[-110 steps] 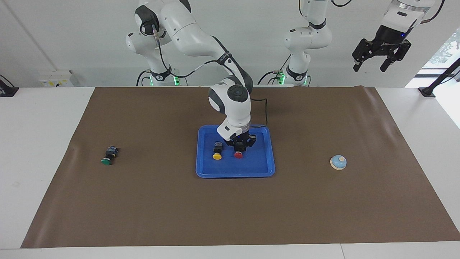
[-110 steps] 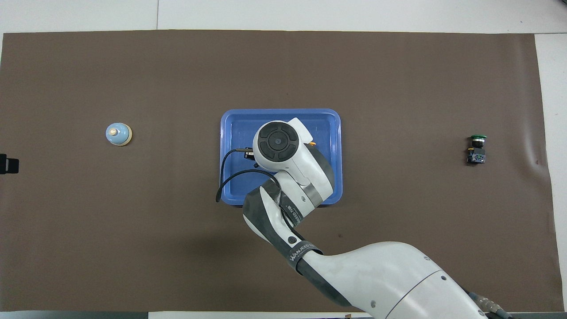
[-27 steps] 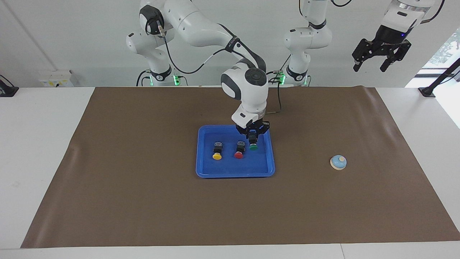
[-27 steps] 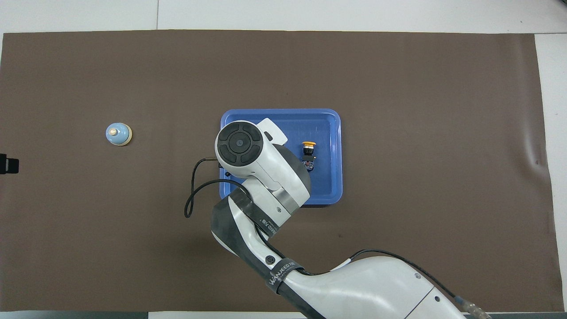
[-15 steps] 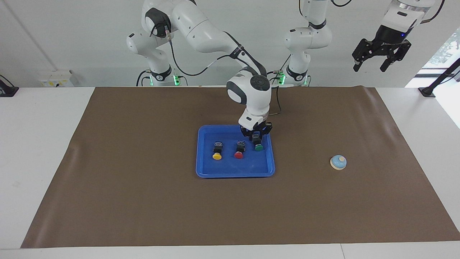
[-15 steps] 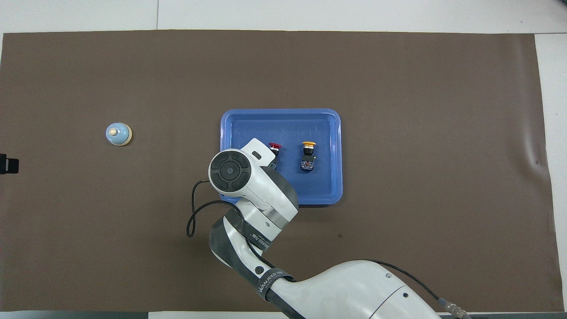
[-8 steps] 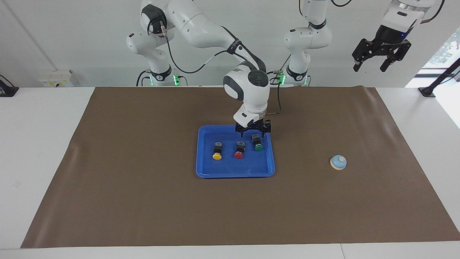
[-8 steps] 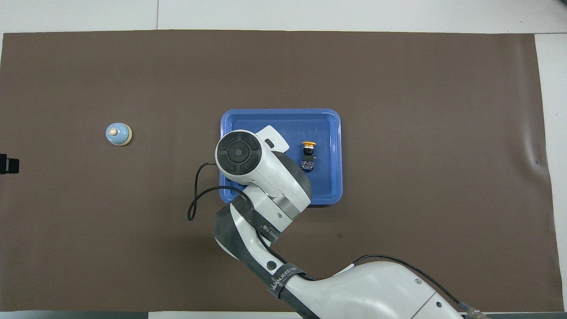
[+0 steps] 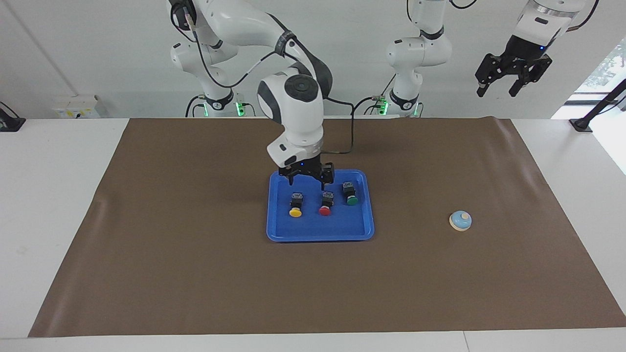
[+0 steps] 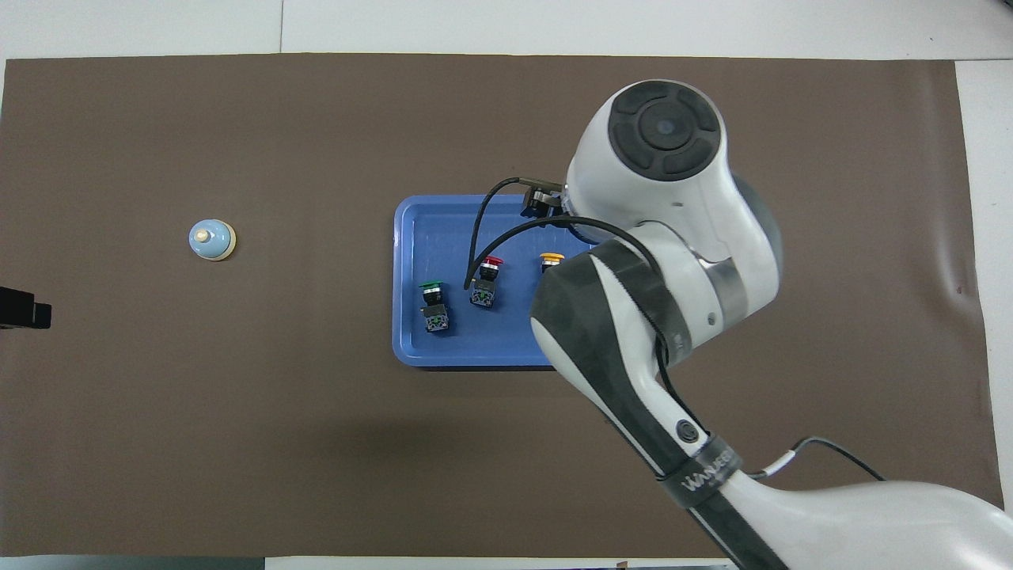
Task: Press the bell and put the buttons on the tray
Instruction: 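Withdraw the right gripper while the left gripper reaches the bell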
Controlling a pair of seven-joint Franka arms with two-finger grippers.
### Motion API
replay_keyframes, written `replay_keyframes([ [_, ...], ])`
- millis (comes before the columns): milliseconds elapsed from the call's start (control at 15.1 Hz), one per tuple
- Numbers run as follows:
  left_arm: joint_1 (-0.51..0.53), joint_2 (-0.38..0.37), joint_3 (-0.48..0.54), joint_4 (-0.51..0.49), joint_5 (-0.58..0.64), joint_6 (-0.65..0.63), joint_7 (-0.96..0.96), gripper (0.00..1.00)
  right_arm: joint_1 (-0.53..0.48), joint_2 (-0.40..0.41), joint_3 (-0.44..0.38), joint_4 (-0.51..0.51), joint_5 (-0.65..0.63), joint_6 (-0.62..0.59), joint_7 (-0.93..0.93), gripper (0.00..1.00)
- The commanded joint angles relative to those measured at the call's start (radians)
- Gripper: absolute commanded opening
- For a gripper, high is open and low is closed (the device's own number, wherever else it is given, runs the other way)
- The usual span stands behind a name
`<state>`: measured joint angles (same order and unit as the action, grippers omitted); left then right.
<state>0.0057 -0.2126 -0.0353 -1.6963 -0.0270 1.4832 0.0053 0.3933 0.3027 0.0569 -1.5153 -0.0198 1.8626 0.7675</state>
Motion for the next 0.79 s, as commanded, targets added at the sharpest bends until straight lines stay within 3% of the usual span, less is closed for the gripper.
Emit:
replay_keyframes([
  [0,-0.010,0.008,0.002,-0.127,-0.007,0.141,-0.016,0.00,-0.068,-0.074,0.012,-0.022,0.012,-0.068,-0.081,1.00],
  [528,0.005,0.297,0.005,-0.135,-0.004,0.475,-0.011,0.00,-0.325,-0.275,0.011,-0.022,0.014,-0.364,-0.595,1.00],
  [726,0.026,0.309,0.008,-0.216,0.007,0.584,-0.007,0.00,-0.395,-0.321,0.009,-0.020,0.040,-0.433,-0.666,1.00],
])
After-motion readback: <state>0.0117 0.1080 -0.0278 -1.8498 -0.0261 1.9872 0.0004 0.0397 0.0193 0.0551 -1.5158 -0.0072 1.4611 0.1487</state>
